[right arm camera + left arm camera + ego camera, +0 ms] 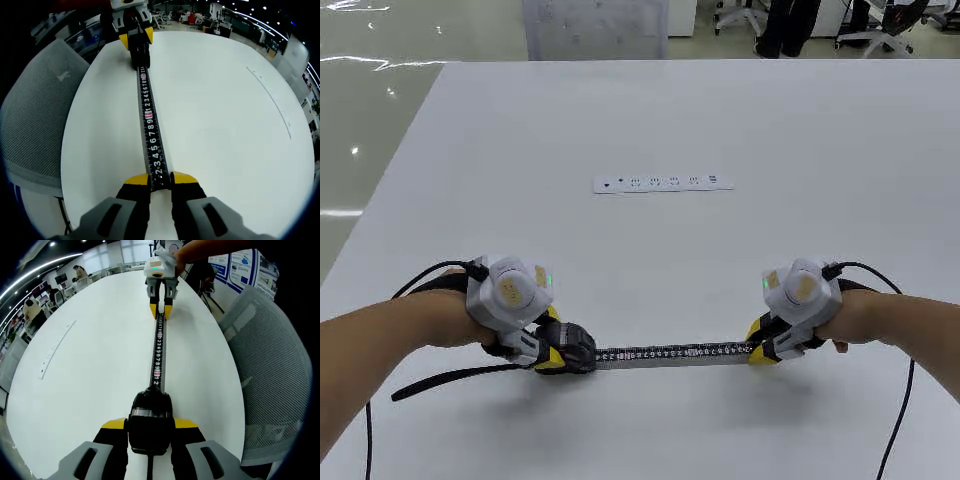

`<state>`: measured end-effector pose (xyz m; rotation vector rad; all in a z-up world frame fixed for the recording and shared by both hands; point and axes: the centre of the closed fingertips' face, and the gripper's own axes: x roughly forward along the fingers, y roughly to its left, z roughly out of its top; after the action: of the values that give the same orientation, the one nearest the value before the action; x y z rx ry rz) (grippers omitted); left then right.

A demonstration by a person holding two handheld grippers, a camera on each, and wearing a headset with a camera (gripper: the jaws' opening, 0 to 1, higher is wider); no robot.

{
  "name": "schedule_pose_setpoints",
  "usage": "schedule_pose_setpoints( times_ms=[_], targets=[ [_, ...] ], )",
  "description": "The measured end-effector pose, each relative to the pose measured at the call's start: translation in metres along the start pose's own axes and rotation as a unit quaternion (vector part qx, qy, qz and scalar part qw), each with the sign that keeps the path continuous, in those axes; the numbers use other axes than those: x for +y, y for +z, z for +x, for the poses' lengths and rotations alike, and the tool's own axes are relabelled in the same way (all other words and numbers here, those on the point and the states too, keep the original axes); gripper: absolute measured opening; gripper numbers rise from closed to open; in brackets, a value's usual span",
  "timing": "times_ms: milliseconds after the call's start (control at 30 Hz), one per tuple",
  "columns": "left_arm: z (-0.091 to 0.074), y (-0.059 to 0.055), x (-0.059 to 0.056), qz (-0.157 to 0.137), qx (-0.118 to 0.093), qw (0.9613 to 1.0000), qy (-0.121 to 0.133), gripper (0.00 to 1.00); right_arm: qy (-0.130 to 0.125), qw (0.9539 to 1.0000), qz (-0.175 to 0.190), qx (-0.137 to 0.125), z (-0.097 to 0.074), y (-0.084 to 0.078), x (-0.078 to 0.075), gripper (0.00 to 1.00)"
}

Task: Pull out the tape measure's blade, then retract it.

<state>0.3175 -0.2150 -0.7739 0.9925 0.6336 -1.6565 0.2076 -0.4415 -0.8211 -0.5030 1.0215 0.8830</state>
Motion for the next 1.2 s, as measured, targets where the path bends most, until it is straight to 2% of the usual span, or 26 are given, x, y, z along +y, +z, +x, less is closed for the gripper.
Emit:
schedule_pose_setpoints(
  times_ms=[133, 233, 300, 333, 400, 467, 500, 533, 567, 633, 667, 700, 800, 833, 867, 900, 933, 967, 1000, 1067, 1100, 1167, 1200],
  targets=[
    [-0.001, 0.000, 0.001, -0.002, -0.008, 1.0000, -0.004, 0.30, -0.004, 1.0000, 0.000, -0.002, 0.000, 0.000, 0.000, 0.14],
    [-0.006, -0.003, 0.003, -0.004, -0.007, 0.9999, 0.009, 0.32, -0.008, 1.0000, 0.001, 0.000, 0.001, 0.002, 0.000, 0.15],
    [-0.010, -0.006, 0.006, -0.023, -0.006, 0.9995, 0.022, 0.34, -0.010, 0.9991, 0.040, -0.008, 0.001, 0.004, 0.000, 0.16],
    [-0.012, -0.008, 0.008, -0.043, -0.004, 0.9985, 0.034, 0.36, -0.011, 0.9995, 0.028, -0.005, 0.001, 0.004, 0.000, 0.17],
    [-0.016, -0.008, 0.012, -0.056, -0.015, 0.9969, 0.053, 0.38, -0.019, 0.9997, 0.016, -0.004, 0.002, 0.005, 0.001, 0.18],
    [-0.021, -0.009, 0.014, -0.085, -0.031, 0.9934, 0.070, 0.43, -0.028, 0.9992, 0.024, -0.013, 0.001, 0.006, 0.001, 0.22],
    [-0.025, -0.009, 0.013, -0.105, -0.045, 0.9904, 0.077, 0.46, -0.050, 0.9976, 0.045, -0.018, 0.000, 0.004, -0.004, 0.30],
    [-0.028, -0.007, 0.012, -0.117, -0.060, 0.9880, 0.081, 0.52, -0.064, 0.9965, 0.048, -0.024, -0.003, 0.005, -0.007, 0.35],
    [-0.031, -0.006, 0.012, -0.124, -0.072, 0.9859, 0.086, 0.57, -0.068, 0.9961, 0.047, -0.032, -0.006, 0.006, -0.006, 0.38],
    [-0.041, -0.004, 0.009, -0.134, -0.099, 0.9804, 0.105, 0.67, -0.089, 0.9921, 0.068, -0.056, -0.014, 0.010, -0.005, 0.36],
    [-0.046, -0.006, 0.008, -0.151, -0.107, 0.9763, 0.112, 0.69, -0.100, 0.9879, 0.090, -0.078, -0.019, 0.015, -0.003, 0.38],
    [-0.048, -0.008, 0.008, -0.165, -0.112, 0.9731, 0.116, 0.70, -0.102, 0.9859, 0.101, -0.086, -0.022, 0.017, 0.000, 0.41],
    [-0.058, -0.006, 0.004, -0.200, -0.146, 0.9601, 0.129, 0.86, -0.088, 0.9782, 0.161, -0.097, -0.025, 0.016, 0.014, 0.55],
    [-0.064, -0.007, 0.003, -0.210, -0.157, 0.9553, 0.137, 0.89, -0.091, 0.9754, 0.169, -0.109, -0.028, 0.020, 0.018, 0.59],
    [-0.067, -0.008, 0.002, -0.213, -0.161, 0.9527, 0.145, 0.89, -0.096, 0.9762, 0.160, -0.111, -0.031, 0.020, 0.020, 0.60],
    [-0.071, -0.009, 0.002, -0.221, -0.168, 0.9485, 0.153, 0.89, -0.099, 0.9770, 0.152, -0.112, -0.033, 0.020, 0.024, 0.60],
    [-0.072, -0.010, -0.003, -0.240, -0.174, 0.9439, 0.145, 0.89, -0.102, 0.9775, 0.147, -0.111, -0.035, 0.020, 0.027, 0.60],
    [-0.073, -0.010, -0.008, -0.252, -0.175, 0.9418, 0.137, 0.89, -0.105, 0.9774, 0.147, -0.110, -0.036, 0.019, 0.028, 0.61],
    [-0.075, -0.012, -0.010, -0.248, -0.174, 0.9424, 0.141, 0.89, -0.111, 0.9764, 0.147, -0.112, -0.039, 0.018, 0.029, 0.64],
    [-0.078, -0.013, -0.015, -0.245, -0.177, 0.9412, 0.150, 0.89, -0.127, 0.9725, 0.154, -0.119, -0.045, 0.018, 0.029, 0.69],
    [-0.082, -0.015, -0.017, -0.252, -0.185, 0.9364, 0.159, 0.89, -0.134, 0.9708, 0.158, -0.121, -0.048, 0.018, 0.030, 0.75],
    [-0.084, -0.017, -0.023, -0.268, -0.193, 0.9312, 0.155, 0.90, -0.144, 0.9671, 0.169, -0.124, -0.053, 0.015, 0.029, 0.81],
    [-0.086, -0.019, -0.026, -0.275, -0.197, 0.9281, 0.156, 0.91, -0.160, 0.9611, 0.181, -0.134, -0.060, 0.014, 0.027, 0.83]
  ],
)
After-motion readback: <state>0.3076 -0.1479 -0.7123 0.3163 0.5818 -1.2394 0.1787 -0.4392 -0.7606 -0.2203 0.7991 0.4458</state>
